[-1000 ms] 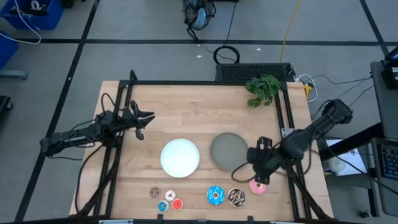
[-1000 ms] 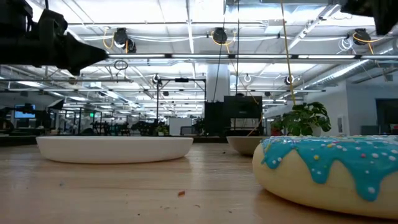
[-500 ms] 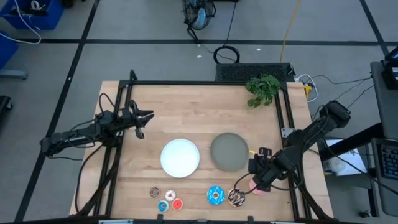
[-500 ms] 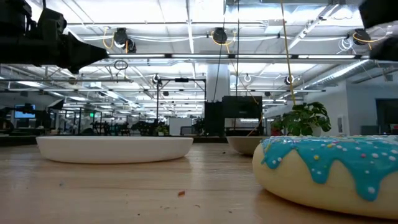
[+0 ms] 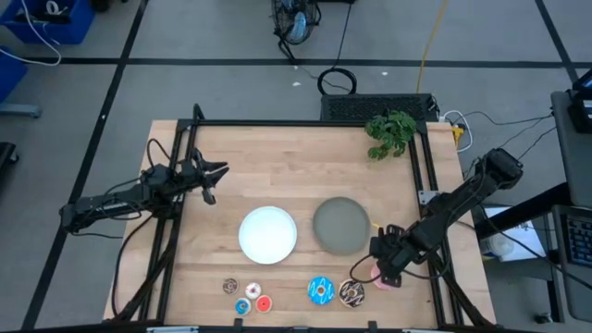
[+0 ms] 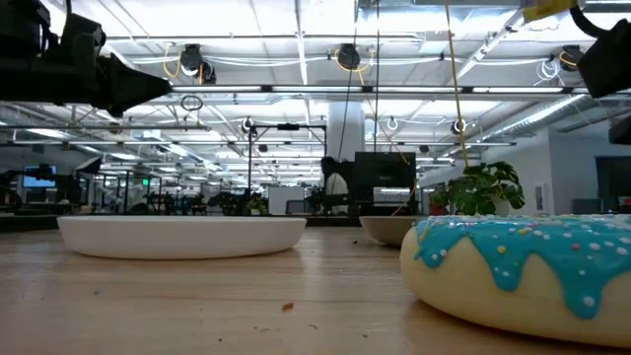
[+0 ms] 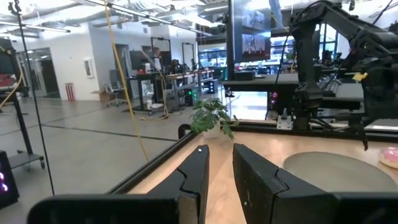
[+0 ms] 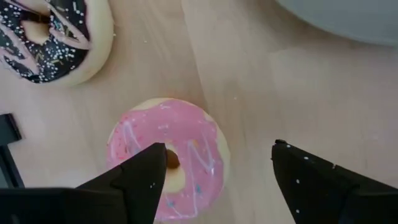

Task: Pick & Place donuts
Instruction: Put the large pink donut on the gray plate

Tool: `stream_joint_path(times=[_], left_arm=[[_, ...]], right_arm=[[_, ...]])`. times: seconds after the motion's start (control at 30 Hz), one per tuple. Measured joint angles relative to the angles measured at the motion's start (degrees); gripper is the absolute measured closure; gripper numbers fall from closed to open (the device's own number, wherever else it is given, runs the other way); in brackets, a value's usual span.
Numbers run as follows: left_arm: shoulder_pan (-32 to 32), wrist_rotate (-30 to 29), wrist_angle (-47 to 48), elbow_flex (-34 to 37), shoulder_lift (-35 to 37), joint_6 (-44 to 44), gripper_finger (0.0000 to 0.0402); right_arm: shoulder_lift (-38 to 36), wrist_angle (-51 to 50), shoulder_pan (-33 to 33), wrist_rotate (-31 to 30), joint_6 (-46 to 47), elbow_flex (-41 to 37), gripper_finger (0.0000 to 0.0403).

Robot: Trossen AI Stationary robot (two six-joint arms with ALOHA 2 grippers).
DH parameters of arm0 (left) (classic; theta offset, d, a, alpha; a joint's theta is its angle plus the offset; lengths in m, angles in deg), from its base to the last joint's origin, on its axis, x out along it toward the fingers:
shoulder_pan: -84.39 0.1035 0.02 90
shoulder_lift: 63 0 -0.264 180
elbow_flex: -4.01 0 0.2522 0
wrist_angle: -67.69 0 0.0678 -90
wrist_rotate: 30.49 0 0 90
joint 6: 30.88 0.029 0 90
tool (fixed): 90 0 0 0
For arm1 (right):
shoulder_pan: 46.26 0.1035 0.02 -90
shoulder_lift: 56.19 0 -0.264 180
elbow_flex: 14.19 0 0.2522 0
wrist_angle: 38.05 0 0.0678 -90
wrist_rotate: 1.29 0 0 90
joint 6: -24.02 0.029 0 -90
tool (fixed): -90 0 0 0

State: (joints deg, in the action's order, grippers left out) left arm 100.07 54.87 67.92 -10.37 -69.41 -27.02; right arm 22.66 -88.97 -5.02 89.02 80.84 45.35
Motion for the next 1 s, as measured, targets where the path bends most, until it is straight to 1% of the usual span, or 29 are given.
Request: stream_joint_path(times=[0.1,0.2,0.3,0.43,0.5,0.6,0.77,1.0], left_arm=[[0.0,0.0,0.0,0.0,0.0,0.0,0.0325],[0.0,-0.1,0.0,0.0,0.0,0.9,0.0325],[0.0,-1.3,0.0,0.0,0.0,1.7,0.0325],[0.0,-1.9,0.4,0.0,0.0,1.8,0.0325],[0.0,-1.9,0.4,0.0,0.0,1.6,0.0325],[0.0,-1.9,0.4,0.0,0.0,1.1,0.0325],[0.0,-1.9,0.4,0.0,0.0,1.2,0.0325],[0.0,-1.9,0.5,0.0,0.0,1.4,0.0325]], right_arm=[[0.0,0.7,1.0,0.1,0.5,-0.9,0.0135],[0.0,0.8,2.1,1.4,3.6,-1.2,0.0137],[0.0,1.7,3.5,1.3,6.0,-1.2,0.0137],[0.4,2.1,4.6,-2.6,5.2,-1.2,0.0137],[1.2,2.0,4.6,-3.1,5.1,-1.2,0.0138],[3.2,2.3,4.6,-2.8,4.8,-1.2,0.0138],[6.9,3.3,4.6,-0.2,3.6,-1.1,0.0138],[8.7,3.5,4.6,0.5,1.5,-1.0,0.0144]])
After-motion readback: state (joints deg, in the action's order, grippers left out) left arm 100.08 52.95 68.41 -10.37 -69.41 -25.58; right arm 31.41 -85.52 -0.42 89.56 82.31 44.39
